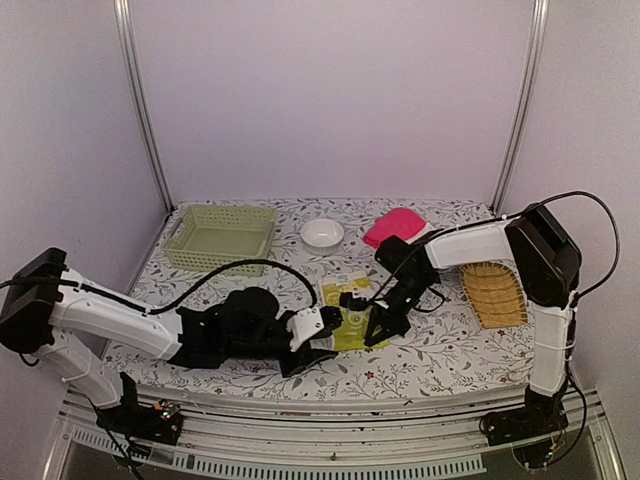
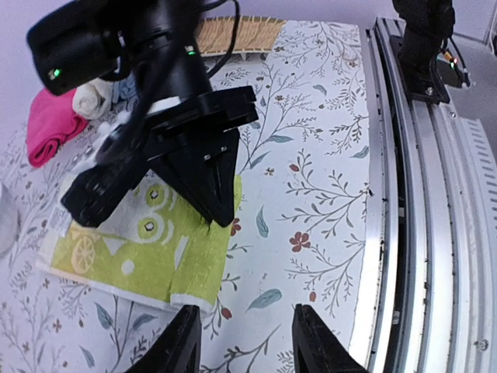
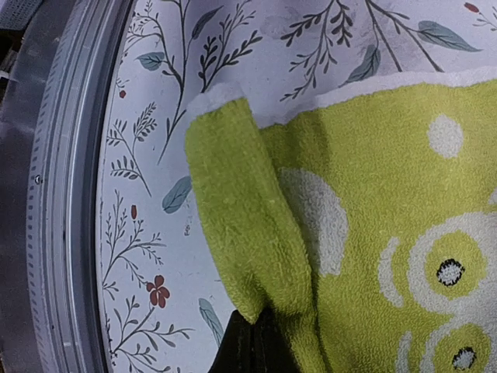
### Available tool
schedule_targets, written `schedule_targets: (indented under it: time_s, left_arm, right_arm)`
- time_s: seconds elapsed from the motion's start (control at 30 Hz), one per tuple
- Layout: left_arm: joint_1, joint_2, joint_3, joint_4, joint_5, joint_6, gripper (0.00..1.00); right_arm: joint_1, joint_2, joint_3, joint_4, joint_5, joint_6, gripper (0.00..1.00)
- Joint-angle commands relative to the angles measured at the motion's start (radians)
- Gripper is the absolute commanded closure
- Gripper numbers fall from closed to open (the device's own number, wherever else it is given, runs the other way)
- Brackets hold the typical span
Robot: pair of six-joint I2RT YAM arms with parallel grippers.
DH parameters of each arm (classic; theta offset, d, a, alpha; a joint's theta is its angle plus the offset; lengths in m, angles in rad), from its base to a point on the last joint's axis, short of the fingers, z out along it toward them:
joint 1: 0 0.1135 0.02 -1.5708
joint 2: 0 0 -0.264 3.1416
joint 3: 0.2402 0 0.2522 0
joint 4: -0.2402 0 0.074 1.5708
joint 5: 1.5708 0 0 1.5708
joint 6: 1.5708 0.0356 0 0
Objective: Roll the towels
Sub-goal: Roll the towel at the center of the board.
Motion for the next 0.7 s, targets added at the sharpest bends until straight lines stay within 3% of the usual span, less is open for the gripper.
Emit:
schedule_targets:
  time_s: [0.0, 0.3, 0.53, 0.67]
  left_arm:
    - [-0.041, 0.159, 0.147, -0.023, -0.135, 0.246, 0.57]
    - [-0.022, 0.409, 0.295, -0.044, -0.134, 0.373, 0.56]
    - [-0.002, 0.466, 0.293, -0.021, -0.151, 0.368, 0.58]
    - [0.0, 0.479, 0.284, -0.004, -0.175, 0.378, 0.64]
  right_arm:
    - [-0.029, 0.07, 0.082, -0.16, -0.132, 0.004, 0.98]
    - [-0.032, 0.102, 0.102, -0.164, -0.125, 0.007, 0.98]
    - [-0.031, 0.109, 0.101, -0.15, -0.123, 0.014, 0.97]
    - [-0.032, 0.114, 0.1, -0.15, -0.126, 0.012, 0.97]
